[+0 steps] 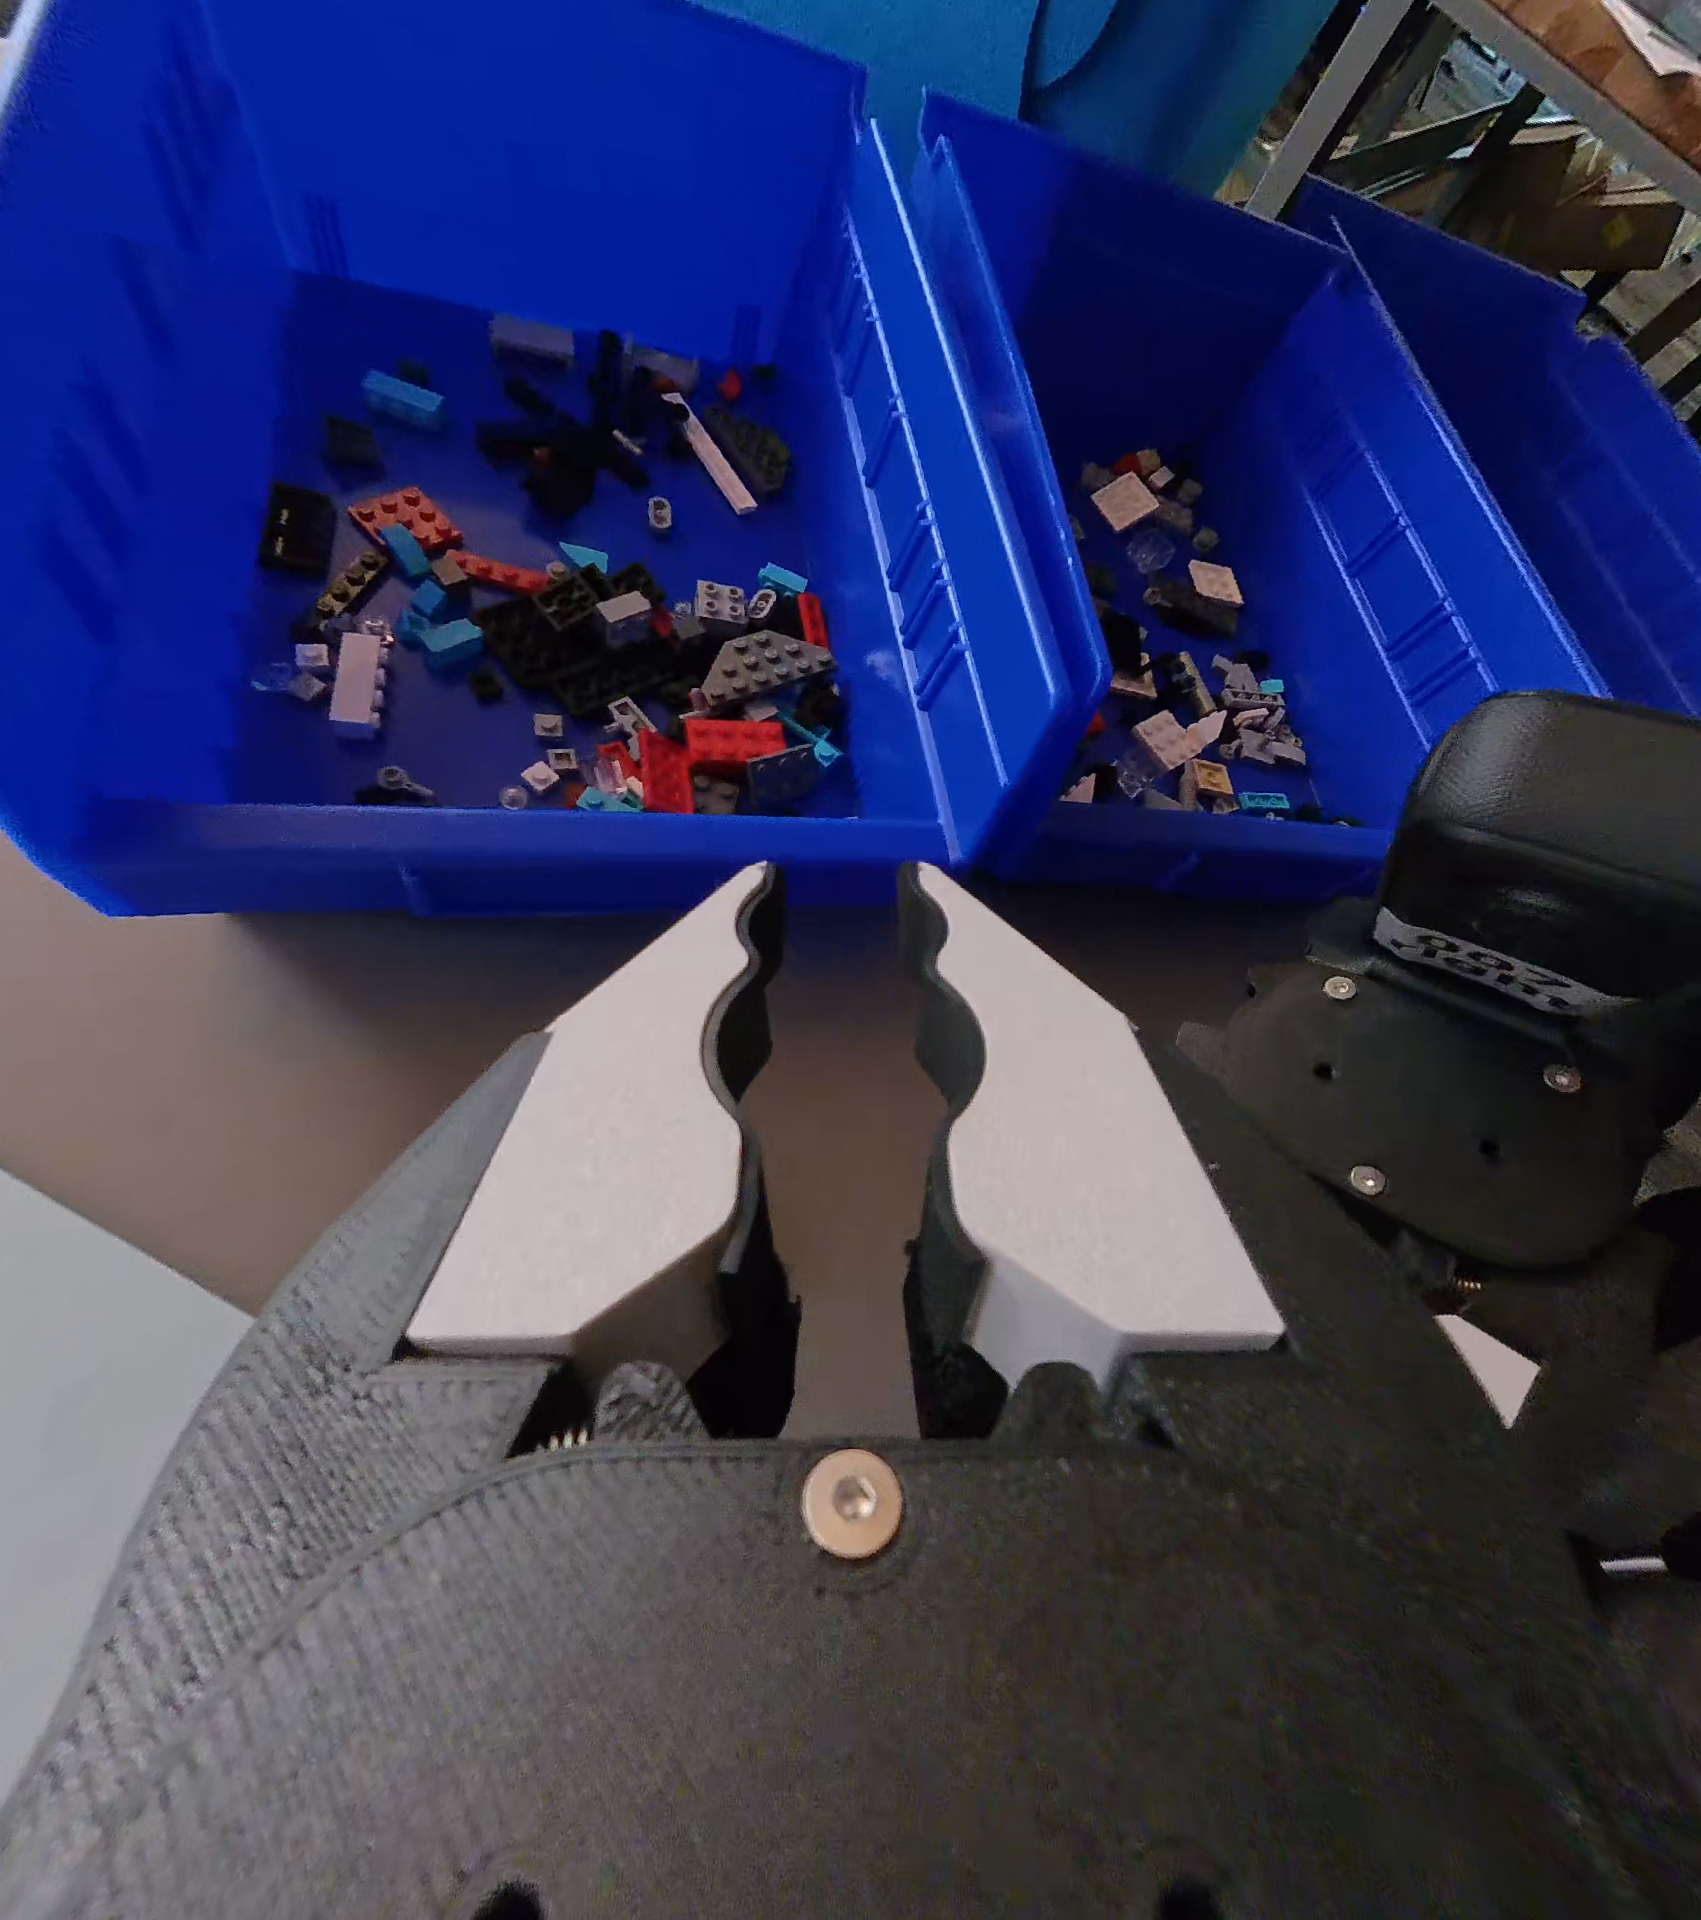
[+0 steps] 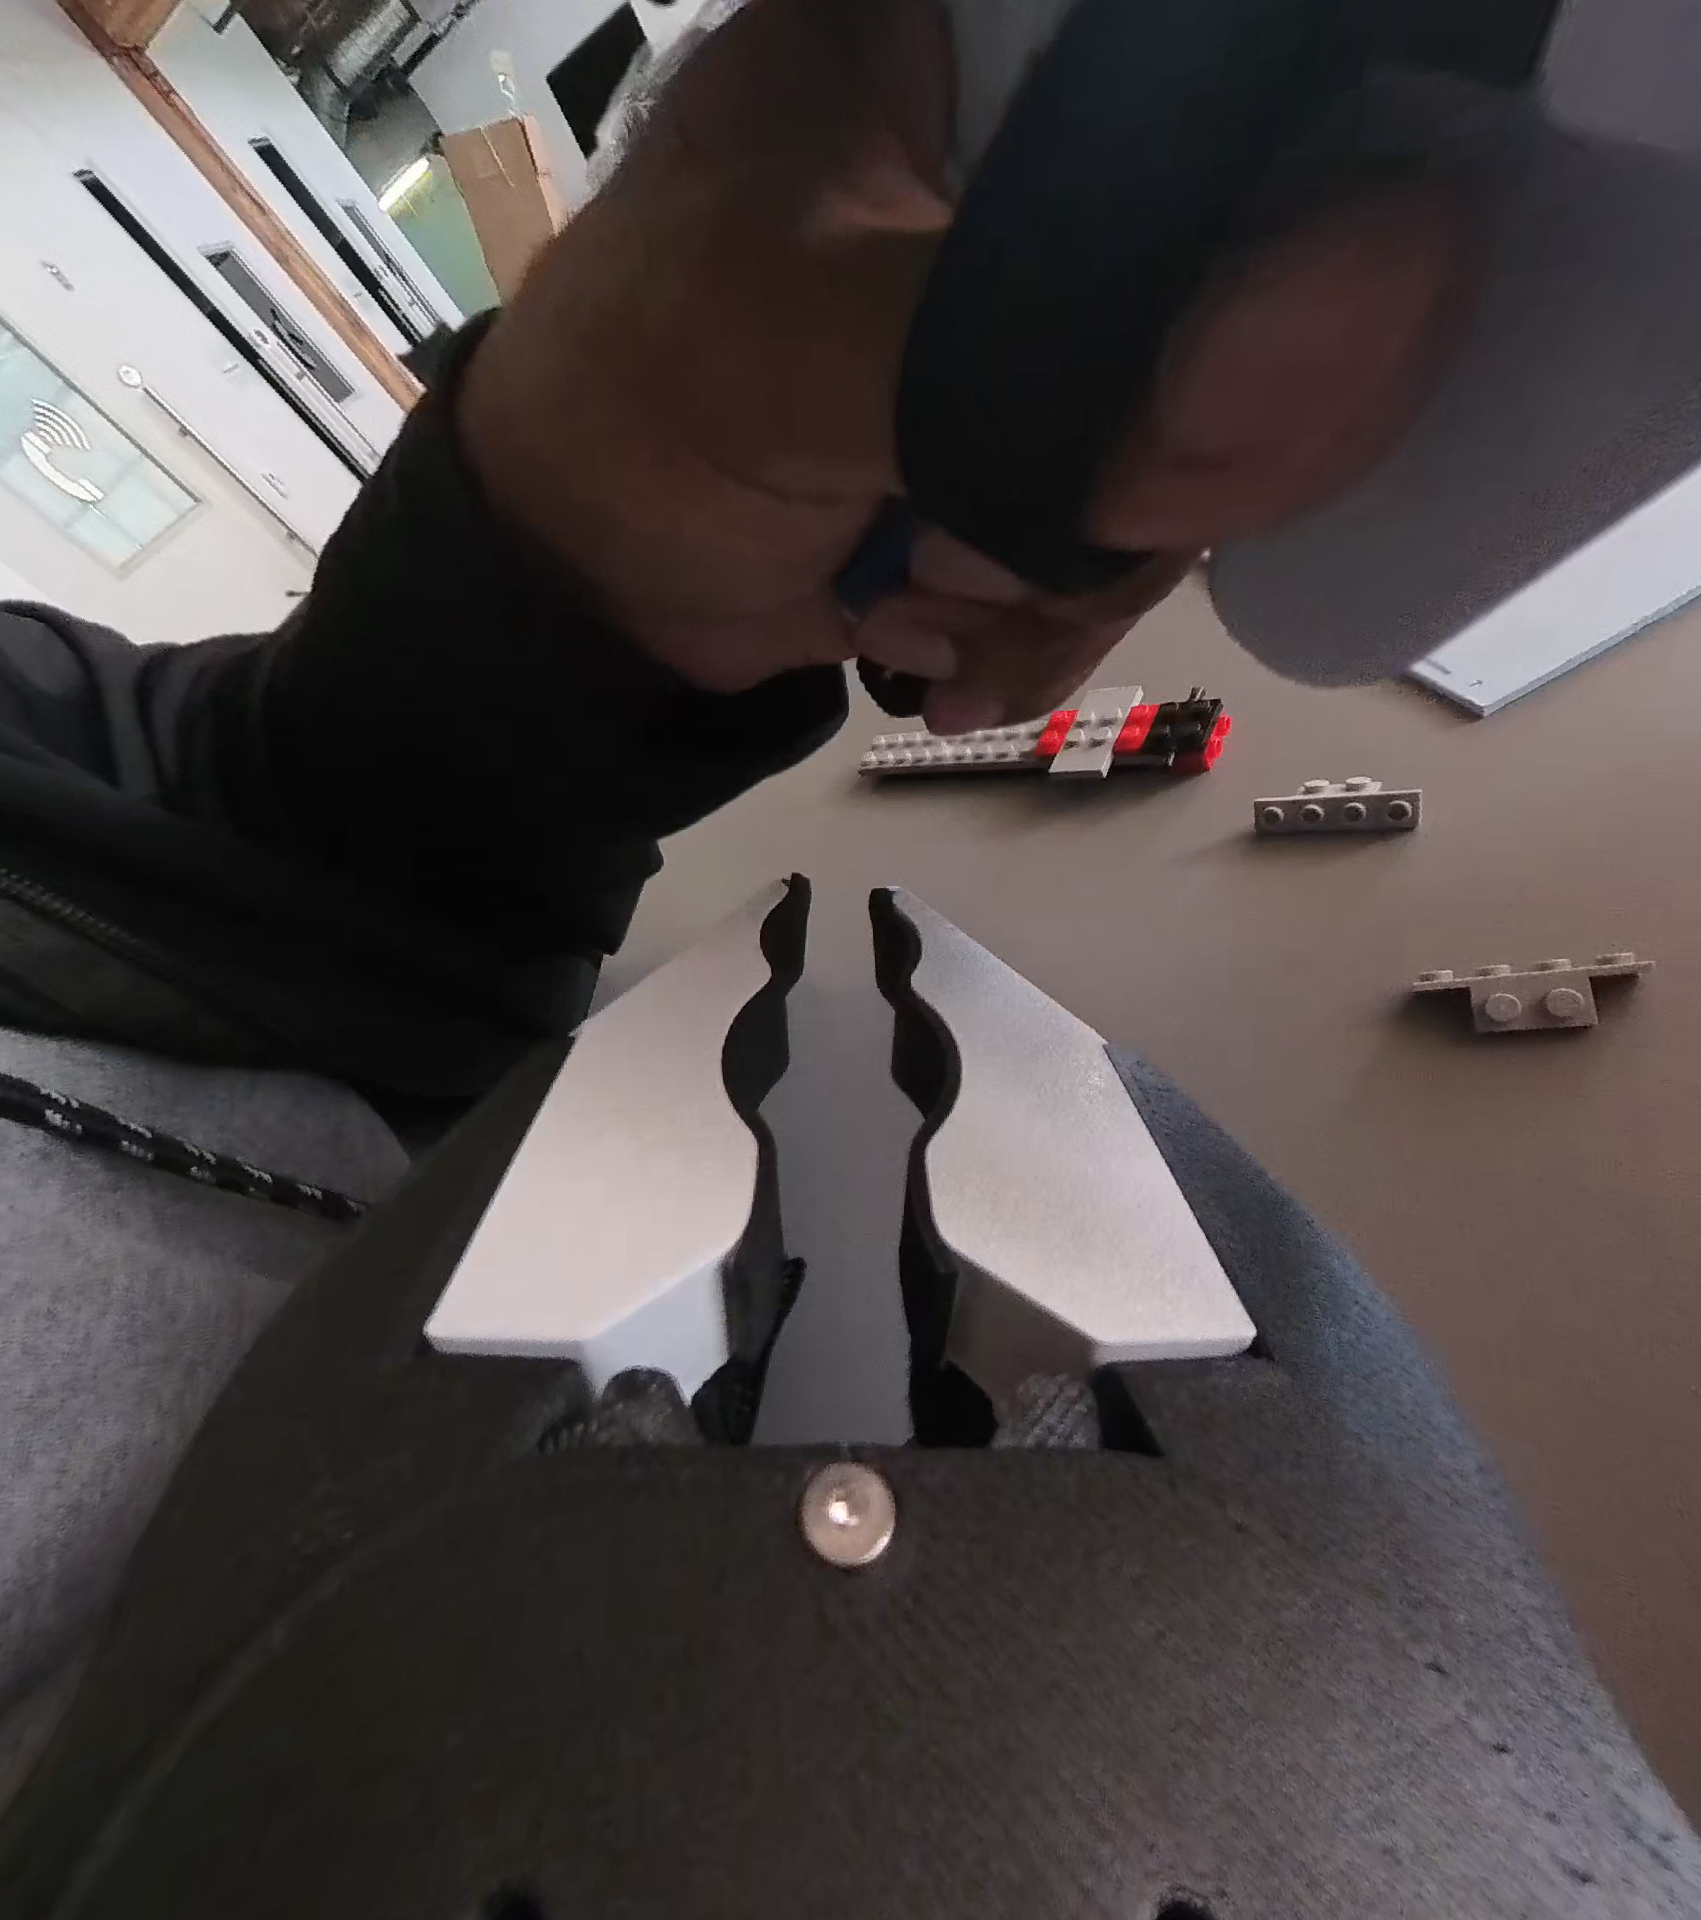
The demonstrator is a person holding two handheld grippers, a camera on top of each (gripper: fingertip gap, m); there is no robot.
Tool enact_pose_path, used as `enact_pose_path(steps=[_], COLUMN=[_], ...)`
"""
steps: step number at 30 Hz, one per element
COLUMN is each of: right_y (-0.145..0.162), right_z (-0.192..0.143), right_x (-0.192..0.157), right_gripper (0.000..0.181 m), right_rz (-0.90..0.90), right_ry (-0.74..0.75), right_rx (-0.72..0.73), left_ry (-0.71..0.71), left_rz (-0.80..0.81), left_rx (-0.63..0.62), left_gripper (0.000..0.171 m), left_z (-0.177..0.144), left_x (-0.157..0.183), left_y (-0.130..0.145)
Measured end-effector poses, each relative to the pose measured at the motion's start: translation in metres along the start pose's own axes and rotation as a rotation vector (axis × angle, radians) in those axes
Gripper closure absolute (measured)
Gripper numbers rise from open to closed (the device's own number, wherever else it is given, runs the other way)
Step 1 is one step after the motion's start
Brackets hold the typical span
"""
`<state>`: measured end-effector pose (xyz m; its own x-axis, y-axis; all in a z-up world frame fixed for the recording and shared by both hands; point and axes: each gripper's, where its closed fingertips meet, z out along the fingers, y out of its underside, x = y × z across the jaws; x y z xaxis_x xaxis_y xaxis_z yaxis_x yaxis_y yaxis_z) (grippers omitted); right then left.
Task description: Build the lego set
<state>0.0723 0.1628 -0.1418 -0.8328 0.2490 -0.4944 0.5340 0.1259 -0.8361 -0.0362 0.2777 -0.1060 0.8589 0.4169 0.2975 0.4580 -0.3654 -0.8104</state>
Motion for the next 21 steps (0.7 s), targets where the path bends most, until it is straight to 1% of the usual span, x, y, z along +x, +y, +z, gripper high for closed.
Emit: enact_pose_path(steps=[10,14,17,19,21], right_y=[0.001,0.002,0.002,0.002,0.003], right_z=[0.002,0.004,0.005,0.006,0.007], right_x=[0.001,0.001,0.001,0.001,0.001], right_gripper=[0.167,0.167,0.167,0.167,0.167], right_rz=[0.008,0.009,0.012,0.012,0.014], right_ry=[-0.002,-0.004,-0.004,-0.003,-0.007], right_rx=[-0.012,-0.02,-0.021,-0.029,-0.04], left_ry=[0.009,0.021,0.032,0.043,0.075], left_rz=[-0.005,0.017,0.087,0.156,0.233], left_rx=[-0.011,-0.022,-0.038,-0.054,-0.065], left_gripper=[0.15,0.149,0.148,0.146,0.145], left_z=[0.002,0.0,-0.004,-0.006,-0.005], left_x=[0.0,0.003,0.008,0.017,0.033], left_y=[0.004,-0.001,-0.019,-0.038,-0.062])
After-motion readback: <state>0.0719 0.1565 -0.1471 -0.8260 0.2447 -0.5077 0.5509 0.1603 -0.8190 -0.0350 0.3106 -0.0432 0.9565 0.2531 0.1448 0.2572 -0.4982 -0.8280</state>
